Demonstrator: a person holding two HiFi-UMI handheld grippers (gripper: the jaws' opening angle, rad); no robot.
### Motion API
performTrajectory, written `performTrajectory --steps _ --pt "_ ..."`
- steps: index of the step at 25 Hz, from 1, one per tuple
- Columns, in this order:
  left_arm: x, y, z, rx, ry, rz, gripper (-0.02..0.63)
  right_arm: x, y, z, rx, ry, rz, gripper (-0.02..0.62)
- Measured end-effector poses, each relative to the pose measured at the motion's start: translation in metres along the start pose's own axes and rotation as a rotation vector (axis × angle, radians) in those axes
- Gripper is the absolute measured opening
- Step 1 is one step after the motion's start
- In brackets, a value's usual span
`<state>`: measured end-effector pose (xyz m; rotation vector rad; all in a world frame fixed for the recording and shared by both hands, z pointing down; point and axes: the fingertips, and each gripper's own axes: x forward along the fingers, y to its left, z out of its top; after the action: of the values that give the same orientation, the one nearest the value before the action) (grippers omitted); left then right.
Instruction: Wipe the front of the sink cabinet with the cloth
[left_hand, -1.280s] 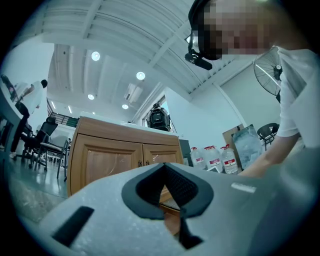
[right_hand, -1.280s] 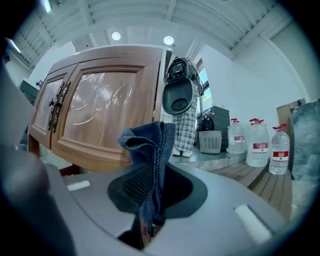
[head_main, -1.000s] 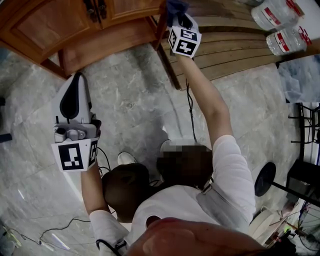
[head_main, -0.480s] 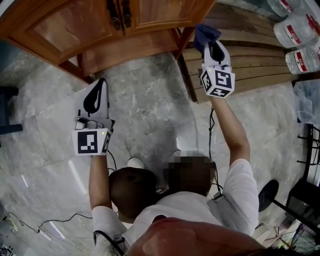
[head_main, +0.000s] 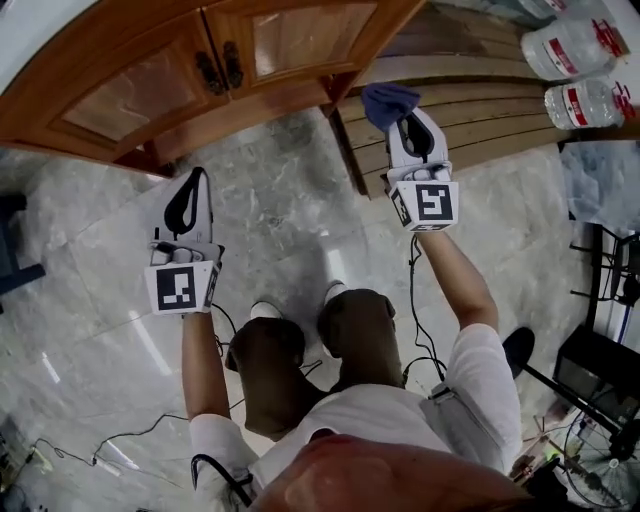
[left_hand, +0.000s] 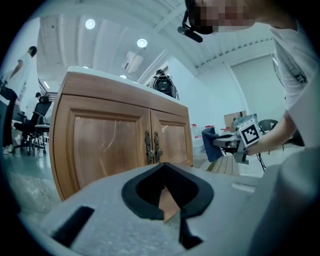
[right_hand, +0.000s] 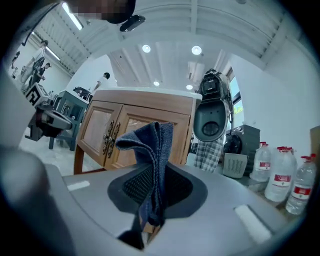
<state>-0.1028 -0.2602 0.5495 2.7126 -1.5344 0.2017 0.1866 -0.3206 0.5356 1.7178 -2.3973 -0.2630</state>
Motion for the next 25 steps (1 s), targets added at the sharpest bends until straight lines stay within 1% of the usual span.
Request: performTrajectory --steps 4,7,9,11,14,16,19,22,25 --pt "-0.01 0.002 0.074 -0.051 -0.048 -0.024 0.0 -0.006 0.014 0.067 0.01 0.029 0.052 0.069" --pt "-0.029 -0.012 0.145 -0.066 -0.071 -0.025 0.0 -0.025 0.017 0.135 0.03 0.051 0.103 0.069" --pt "-0.044 -0.025 0.194 -0.066 -0.065 -0.034 0.0 -0.044 0.011 0.183 0.032 0.066 0.124 0.069" --pt "-0.062 -0.029 0.244 -0.07 -0.063 -0.036 0.0 -0.058 0.006 0.234 0.038 0.071 0.14 0.069" --pt "-0.09 -0.027 0.32 -0.074 -0.095 -0.015 0.0 -0.074 -0.007 0.314 0.049 0.056 0.161 0.069" --pt "-0.109 -0.029 0.361 -0.069 -0.112 0.006 0.0 -0.089 -0.017 0.363 0.046 0.033 0.171 0.069" --pt "-0.133 -0.032 0.415 -0.062 -0.11 0.025 0.0 -0.106 -0.029 0.432 0.019 -0.005 0.183 0.069" --pt "-0.152 -0.04 0.465 -0.063 -0.093 0.018 0.0 -0.124 -0.041 0.495 -0.005 -0.02 0.194 0.071" --pt "-0.161 -0.032 0.515 -0.032 -0.101 0.024 0.0 -0.122 -0.051 0.549 0.003 -0.052 0.204 0.071"
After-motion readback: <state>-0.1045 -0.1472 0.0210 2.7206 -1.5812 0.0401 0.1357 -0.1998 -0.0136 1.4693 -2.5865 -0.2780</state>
